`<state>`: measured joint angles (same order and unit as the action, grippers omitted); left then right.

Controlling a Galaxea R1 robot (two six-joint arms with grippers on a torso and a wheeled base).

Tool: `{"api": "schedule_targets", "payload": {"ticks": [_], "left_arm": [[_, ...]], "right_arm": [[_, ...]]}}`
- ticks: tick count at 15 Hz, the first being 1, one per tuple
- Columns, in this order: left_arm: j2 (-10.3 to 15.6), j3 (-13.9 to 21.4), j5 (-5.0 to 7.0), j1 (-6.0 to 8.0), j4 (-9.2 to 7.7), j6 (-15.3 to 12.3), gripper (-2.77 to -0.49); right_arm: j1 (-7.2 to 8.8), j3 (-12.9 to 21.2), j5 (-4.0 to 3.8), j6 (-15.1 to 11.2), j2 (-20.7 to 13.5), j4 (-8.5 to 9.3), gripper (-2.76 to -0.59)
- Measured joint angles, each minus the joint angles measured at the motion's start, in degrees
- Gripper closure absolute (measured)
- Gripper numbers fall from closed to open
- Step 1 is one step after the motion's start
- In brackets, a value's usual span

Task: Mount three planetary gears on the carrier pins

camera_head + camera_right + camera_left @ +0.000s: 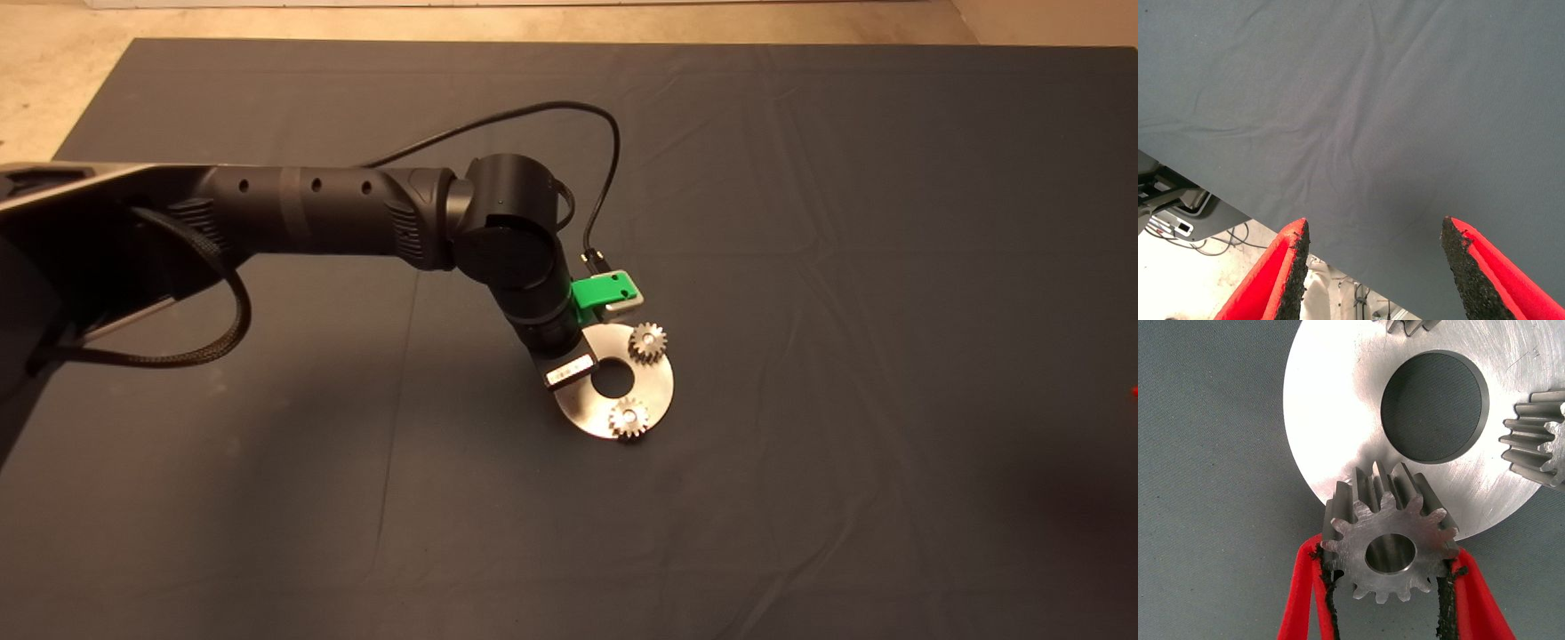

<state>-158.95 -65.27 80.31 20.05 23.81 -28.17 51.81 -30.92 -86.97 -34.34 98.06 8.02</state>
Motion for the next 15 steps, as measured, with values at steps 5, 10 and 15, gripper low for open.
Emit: {"api": "schedule_targets", "payload": {"ticks": [5,10,15], "left_arm": [[0.0,0.0,-0.02,0.00,-0.02,0.0,-0.55],[0.0,0.0,-0.02,0.00,-0.02,0.0,-0.55],[0.0,-0.3,0.06,0.12,-0.11,0.7,-0.55]], "right_arm": [[0.00,0.0,-0.01,0.0,0.0,0.00,-1.44],[0.09,0.0,-0.02,0.0,0.0,0.02,-1.44],[0.12,0.0,-0.02,0.0,0.0,0.01,-1.44]]}}
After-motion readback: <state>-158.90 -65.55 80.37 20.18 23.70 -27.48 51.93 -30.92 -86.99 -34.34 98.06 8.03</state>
